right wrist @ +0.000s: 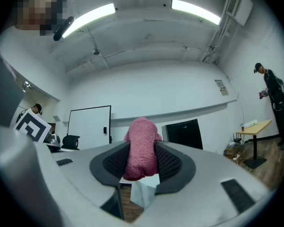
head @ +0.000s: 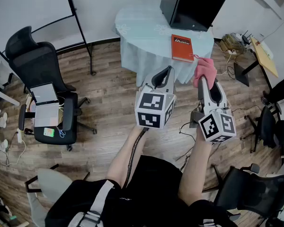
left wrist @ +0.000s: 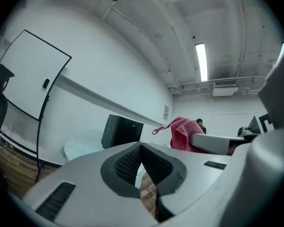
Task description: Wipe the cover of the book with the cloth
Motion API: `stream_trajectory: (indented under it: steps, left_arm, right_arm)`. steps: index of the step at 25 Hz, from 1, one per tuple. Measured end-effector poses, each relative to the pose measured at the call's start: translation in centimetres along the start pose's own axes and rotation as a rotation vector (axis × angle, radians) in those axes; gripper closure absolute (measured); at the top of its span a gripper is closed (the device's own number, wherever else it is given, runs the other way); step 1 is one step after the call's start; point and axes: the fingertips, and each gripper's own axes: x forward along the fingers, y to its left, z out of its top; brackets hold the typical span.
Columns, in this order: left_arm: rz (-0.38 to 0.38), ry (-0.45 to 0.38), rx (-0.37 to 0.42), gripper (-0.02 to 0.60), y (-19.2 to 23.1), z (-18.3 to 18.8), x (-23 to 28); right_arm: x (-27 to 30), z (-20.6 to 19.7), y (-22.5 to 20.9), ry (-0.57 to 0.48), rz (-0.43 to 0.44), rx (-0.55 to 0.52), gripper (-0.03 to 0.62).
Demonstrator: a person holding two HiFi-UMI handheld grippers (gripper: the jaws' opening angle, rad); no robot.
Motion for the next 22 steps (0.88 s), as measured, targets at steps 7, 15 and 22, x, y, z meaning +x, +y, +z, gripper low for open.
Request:
stream_trajectory:
  steps: [7, 15, 22]
  left_arm:
    - [0.014, 0.005, -0.014, 0.569, 1.6, -0.4, 0.9]
    - [0.009, 0.038, -0.065, 0.569, 3.1, -1.9, 1.9]
    - [-0.016, 0.085, -0.089, 0.568, 2.1, -3.7, 3.7]
  right_arm:
    - [2.1, -1.1, 0.5, 0.026, 0.021, -0.022, 0.443]
    - [2.9, -2.8, 0.5, 0.078, 0.013, -0.028, 0.441]
    - [2.4, -3.2, -2.8, 0.089, -0.044, 0.007, 0.441]
